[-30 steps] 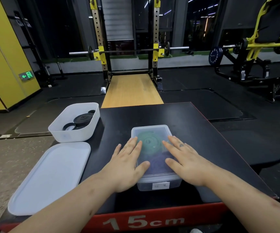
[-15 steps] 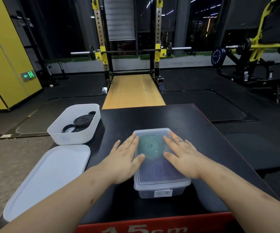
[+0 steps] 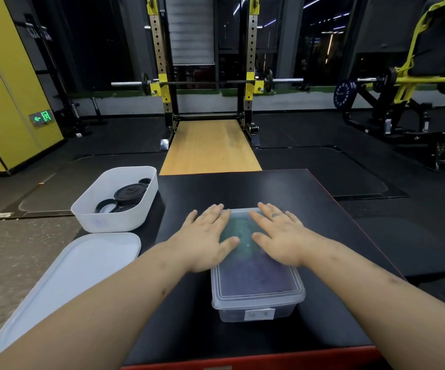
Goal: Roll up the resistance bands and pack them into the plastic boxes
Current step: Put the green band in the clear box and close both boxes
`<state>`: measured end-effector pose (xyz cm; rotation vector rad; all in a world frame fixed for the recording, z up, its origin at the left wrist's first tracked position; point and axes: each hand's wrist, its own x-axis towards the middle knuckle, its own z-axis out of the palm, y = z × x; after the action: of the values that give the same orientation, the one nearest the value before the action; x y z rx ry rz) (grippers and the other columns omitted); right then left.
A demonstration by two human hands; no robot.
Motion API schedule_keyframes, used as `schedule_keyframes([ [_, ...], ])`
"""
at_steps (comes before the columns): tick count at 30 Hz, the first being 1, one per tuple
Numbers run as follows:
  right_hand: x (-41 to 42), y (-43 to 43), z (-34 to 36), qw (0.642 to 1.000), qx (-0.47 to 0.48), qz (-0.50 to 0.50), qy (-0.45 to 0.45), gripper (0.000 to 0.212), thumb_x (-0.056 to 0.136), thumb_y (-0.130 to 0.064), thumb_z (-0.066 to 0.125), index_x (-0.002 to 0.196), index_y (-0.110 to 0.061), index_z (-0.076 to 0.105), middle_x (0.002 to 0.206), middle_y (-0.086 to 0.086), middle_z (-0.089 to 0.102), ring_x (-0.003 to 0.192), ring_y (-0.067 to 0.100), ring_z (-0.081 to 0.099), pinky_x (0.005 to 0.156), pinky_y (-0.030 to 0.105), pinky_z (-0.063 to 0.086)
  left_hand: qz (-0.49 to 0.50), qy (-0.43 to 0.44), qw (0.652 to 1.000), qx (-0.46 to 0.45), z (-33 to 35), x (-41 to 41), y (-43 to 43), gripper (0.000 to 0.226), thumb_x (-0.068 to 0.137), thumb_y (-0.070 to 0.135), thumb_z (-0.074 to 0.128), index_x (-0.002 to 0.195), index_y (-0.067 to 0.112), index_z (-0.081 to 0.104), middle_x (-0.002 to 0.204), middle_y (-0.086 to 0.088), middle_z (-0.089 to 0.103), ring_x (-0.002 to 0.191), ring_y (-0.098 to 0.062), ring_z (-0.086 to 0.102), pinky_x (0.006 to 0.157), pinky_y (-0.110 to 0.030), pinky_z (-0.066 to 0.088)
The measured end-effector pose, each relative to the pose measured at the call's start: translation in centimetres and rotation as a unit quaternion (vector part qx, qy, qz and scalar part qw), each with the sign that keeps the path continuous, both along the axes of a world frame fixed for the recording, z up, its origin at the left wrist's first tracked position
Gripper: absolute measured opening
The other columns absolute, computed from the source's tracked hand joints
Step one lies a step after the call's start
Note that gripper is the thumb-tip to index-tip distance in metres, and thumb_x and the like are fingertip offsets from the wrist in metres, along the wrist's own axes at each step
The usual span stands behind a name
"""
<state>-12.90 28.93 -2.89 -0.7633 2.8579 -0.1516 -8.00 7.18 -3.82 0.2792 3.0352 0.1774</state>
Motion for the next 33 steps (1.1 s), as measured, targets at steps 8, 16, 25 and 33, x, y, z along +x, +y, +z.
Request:
schedule_keyframes([
  [8, -0.6, -0.3, -0.8, 1.0, 0.02, 0.008, 0.0, 0.064, 0.108, -0.051, 0.02, 0.165, -0.032, 0.0, 0.172, -0.005, -0.016, 0.157, 0.011, -0.019, 0.128, 0.045, -0.007, -0.008, -0.005, 1.0, 0.007, -0.7, -0.5, -0.2, 0.075, 0.105, 0.061, 0.021, 0.164, 0.022, -0.001, 0.17, 0.005, -0.014, 0.154, -0.006, -0.02, 0.127, -0.041, -0.008],
  [16, 0.0, -1.3, -0.2, 0.999, 0.01, 0.042, 0.007, 0.064, 0.106, -0.035, 0.025, 0.165, -0.035, 0.003, 0.173, -0.011, -0.008, 0.158, 0.009, -0.014, 0.127, 0.048, -0.01, 0.008, -0.025, 1.0, -0.007, 0.5, -0.7, 1.5, 0.067, 0.103, 0.041, 0.026, 0.164, 0.025, 0.002, 0.171, -0.001, -0.011, 0.156, -0.011, -0.017, 0.126, -0.048, -0.01],
  [25, -0.2, -1.5, -0.7, 0.999, -0.039, 0.033, -0.001, 0.065, 0.103, -0.033, 0.028, 0.166, -0.031, 0.009, 0.173, -0.012, -0.001, 0.157, 0.006, -0.009, 0.128, 0.045, -0.007, 0.015, -0.015, 1.0, 0.006, -0.1, -0.8, 1.9, 0.067, 0.103, 0.039, 0.023, 0.164, 0.023, 0.002, 0.172, 0.001, -0.01, 0.156, -0.01, -0.016, 0.126, -0.048, -0.009],
  [33, 3.4, 0.8, -1.1, 0.997, -0.073, -0.007, -0.017, 0.07, 0.102, -0.042, 0.033, 0.163, -0.042, 0.001, 0.172, -0.004, -0.015, 0.156, 0.009, -0.019, 0.128, 0.041, -0.009, 0.058, -0.009, 0.998, 0.038, 0.1, 3.1, 2.3, 0.071, 0.105, 0.054, 0.025, 0.164, 0.026, -0.003, 0.17, -0.002, -0.017, 0.155, -0.013, -0.021, 0.126, -0.049, -0.01],
])
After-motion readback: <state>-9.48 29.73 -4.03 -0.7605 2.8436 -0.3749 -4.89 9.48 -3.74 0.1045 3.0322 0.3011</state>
